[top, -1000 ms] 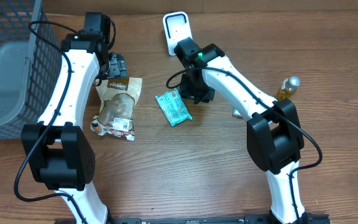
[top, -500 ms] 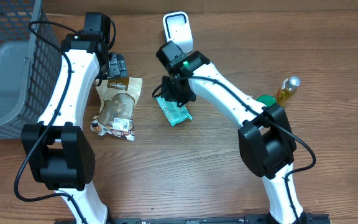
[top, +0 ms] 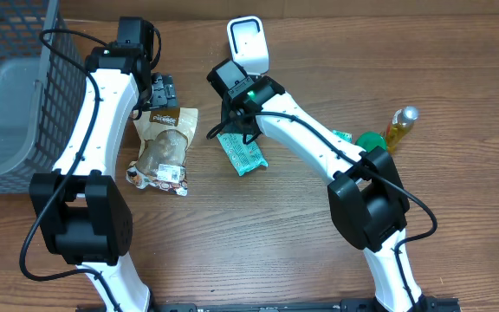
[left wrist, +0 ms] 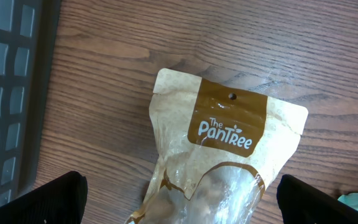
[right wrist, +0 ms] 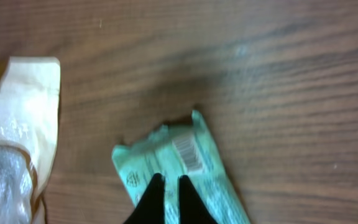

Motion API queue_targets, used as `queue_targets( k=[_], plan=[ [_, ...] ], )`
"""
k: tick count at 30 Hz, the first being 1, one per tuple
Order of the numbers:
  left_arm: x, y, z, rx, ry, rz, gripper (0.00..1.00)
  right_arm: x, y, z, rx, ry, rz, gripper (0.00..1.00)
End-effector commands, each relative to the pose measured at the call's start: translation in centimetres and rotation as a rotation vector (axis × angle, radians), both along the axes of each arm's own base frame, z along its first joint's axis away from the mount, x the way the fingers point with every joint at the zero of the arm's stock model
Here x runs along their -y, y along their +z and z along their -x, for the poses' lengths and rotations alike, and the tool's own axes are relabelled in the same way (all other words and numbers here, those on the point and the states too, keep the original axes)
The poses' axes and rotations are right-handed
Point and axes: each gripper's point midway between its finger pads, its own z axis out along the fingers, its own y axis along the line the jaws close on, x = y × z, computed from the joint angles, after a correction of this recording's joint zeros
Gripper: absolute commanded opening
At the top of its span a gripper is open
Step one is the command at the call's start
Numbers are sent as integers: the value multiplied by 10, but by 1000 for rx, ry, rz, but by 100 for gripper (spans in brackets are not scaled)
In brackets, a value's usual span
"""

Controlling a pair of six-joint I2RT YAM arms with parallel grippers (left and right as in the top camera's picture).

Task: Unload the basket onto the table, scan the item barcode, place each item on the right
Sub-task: 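Lift the mint-green packet and carry it toward the white scanner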

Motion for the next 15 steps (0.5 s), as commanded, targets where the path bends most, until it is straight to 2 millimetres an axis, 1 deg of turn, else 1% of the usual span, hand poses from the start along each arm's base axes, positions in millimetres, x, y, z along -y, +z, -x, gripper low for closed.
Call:
queue_targets(
  k=[1, 5, 6, 8, 13, 15],
  plan=[
    [1, 6, -3, 19, -4, -12, 100, 14, -9, -11, 42, -37, 48, 4],
    [1, 6, -3, 19, -4, -12, 99, 16, -23, -13, 53, -42, 40, 4],
    [1, 6, -3, 18, -4, -12, 100, 16, -29, -14, 62, -43, 36, 4],
    [1, 6, -3, 19, -4, -12, 100, 19, -34, -17, 85, -53, 50, 4],
    [1, 6, -3, 19, -4, -12, 99, 31, -37, -22, 116, -120, 76, 4],
    [1, 6, -3, 19, -4, -12, 100, 33, -38, -22, 111, -135, 71, 4]
  ],
)
